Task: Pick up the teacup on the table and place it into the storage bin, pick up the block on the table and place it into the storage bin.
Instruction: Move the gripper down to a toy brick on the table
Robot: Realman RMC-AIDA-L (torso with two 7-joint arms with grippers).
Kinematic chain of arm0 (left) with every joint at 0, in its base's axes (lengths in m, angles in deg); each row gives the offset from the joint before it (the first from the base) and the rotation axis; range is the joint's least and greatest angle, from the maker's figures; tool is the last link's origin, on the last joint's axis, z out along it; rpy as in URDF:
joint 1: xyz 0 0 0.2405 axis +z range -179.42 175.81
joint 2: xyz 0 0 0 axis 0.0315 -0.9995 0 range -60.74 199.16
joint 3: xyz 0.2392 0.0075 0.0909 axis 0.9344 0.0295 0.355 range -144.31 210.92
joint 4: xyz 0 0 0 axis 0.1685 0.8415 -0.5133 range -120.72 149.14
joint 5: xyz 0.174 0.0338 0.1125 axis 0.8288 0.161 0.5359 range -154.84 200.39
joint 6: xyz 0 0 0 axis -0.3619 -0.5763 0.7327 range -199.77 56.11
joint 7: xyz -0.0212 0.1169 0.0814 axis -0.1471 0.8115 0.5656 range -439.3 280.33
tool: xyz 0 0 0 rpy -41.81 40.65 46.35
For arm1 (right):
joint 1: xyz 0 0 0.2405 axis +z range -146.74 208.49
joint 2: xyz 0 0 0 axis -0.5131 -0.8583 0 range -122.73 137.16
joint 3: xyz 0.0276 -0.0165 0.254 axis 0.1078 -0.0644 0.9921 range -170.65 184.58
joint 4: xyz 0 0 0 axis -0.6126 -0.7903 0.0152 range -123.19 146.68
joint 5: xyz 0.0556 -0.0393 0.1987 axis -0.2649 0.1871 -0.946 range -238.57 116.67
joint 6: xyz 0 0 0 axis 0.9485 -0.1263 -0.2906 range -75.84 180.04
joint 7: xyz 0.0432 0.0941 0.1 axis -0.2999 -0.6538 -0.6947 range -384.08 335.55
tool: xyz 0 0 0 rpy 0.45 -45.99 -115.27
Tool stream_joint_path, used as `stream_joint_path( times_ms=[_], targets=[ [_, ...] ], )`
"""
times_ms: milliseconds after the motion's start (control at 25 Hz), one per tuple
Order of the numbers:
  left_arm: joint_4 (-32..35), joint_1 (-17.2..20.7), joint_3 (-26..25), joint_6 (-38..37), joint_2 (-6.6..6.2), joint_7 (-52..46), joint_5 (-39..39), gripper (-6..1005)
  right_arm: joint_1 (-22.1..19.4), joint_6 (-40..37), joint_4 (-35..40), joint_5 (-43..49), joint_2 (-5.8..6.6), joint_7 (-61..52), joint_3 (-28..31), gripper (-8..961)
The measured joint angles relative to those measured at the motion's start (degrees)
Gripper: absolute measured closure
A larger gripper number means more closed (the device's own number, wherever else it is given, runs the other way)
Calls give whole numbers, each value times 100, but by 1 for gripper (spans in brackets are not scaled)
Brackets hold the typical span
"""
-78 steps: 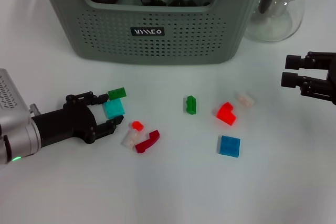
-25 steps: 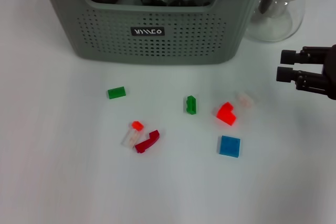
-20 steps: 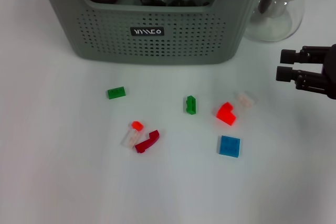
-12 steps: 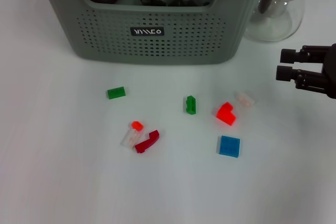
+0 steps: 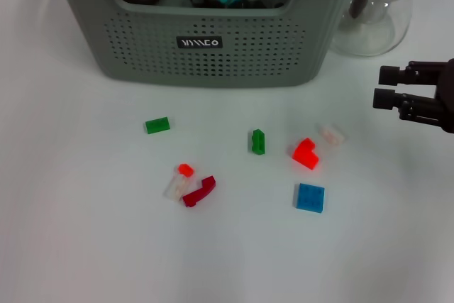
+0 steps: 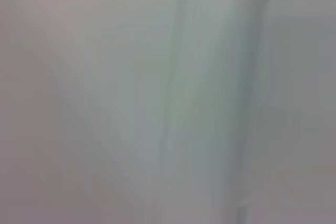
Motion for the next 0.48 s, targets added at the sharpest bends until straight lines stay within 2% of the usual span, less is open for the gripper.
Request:
stream_joint_path(
  times_ms=[120, 240, 360, 480],
  targets=[
    [-1008, 188, -1262, -1670, -75, 1103, -277, 353, 1, 1, 1, 0, 0, 0, 1, 454],
    [-1549, 502, -1809, -2526, -33, 2542, 397, 355, 3, 0, 0, 0, -4, -1, 0, 453],
    [-2315, 747, -1713, -2524, 14, 3772, 1356, 356, 24, 4, 0, 0, -29, -7, 0, 453],
    [-3604, 719, -1772, -2043, 13, 4760, 2036, 366, 17, 51, 0, 0, -36, -8, 4, 453]
  ],
)
